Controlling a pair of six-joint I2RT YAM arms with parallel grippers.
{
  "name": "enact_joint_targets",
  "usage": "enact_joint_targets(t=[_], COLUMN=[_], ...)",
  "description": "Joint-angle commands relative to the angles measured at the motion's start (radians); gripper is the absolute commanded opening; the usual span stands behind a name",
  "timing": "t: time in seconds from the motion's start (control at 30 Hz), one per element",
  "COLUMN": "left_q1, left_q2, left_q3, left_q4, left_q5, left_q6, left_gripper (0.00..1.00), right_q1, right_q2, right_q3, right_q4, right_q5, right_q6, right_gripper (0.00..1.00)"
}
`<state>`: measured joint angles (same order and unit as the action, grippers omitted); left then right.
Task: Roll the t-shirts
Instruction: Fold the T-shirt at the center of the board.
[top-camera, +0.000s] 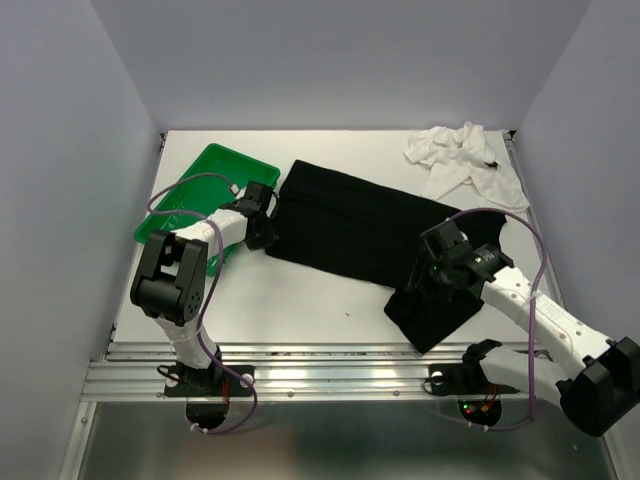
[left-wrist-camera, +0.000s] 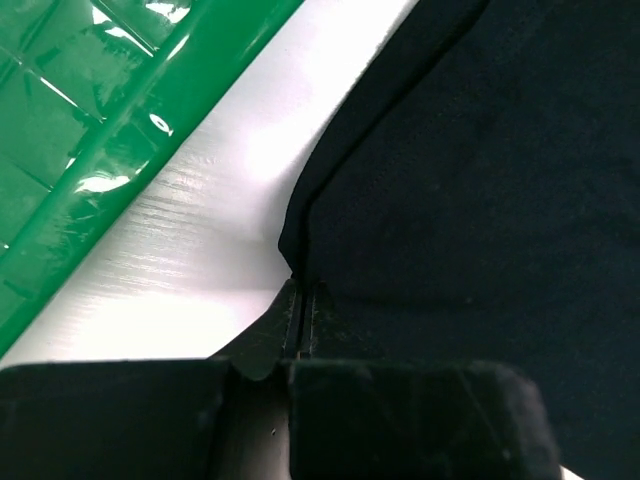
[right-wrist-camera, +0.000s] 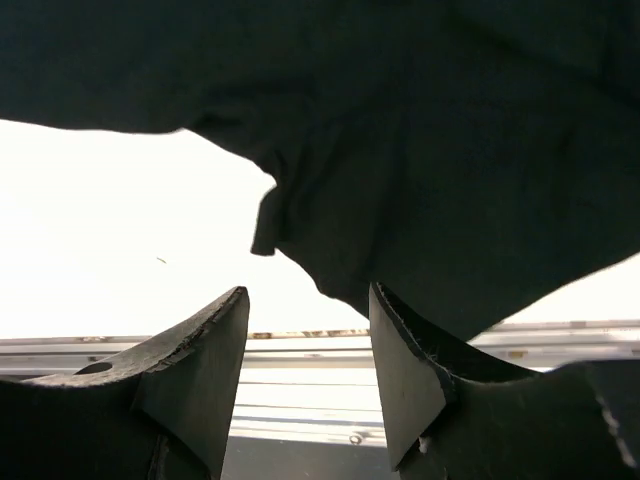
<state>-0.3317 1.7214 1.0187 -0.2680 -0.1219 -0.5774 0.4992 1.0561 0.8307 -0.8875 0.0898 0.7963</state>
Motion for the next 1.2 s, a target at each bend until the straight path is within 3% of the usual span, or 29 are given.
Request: enact_joint_targets(t=[0.0, 0.3, 0.8, 1.0, 1.17], left_q1=[0.002, 0.002, 0.002, 0.002, 0.002], left_q2=[-0.014, -0.051, -0.048, -0.052, -0.057], left_q3=[0.057, 0.090, 0.113, 0.115, 0.116], left_q4=[-0.039, -0.062, -0.073, -0.076, -0.079], left_q5=[-0.015, 0.001, 0.011, 0.013, 0.013], left_q6=[0.019, 0.034, 0.057, 0.062, 0.067], left_gripper=[0.00, 0.00, 0.00, 0.00, 0.00], right_q1=[0.073, 0.128, 0.128, 0.128, 0.128], right_q2=[-0.057, -0.111, -0.064, -0.033, -0.085], right_q3=[-0.057, -0.235, -0.387, -0.435, -0.378], right_q4=[-0.085, -0.126, 0.056, 0.124, 0.067], right_q5=[0.077, 0.050, 0.028, 0.057, 0.103], right_q6=[0.138, 0.287, 0.391, 0.411, 0.408], right_gripper=[0.56, 0.56, 0.49, 0.35, 0.05])
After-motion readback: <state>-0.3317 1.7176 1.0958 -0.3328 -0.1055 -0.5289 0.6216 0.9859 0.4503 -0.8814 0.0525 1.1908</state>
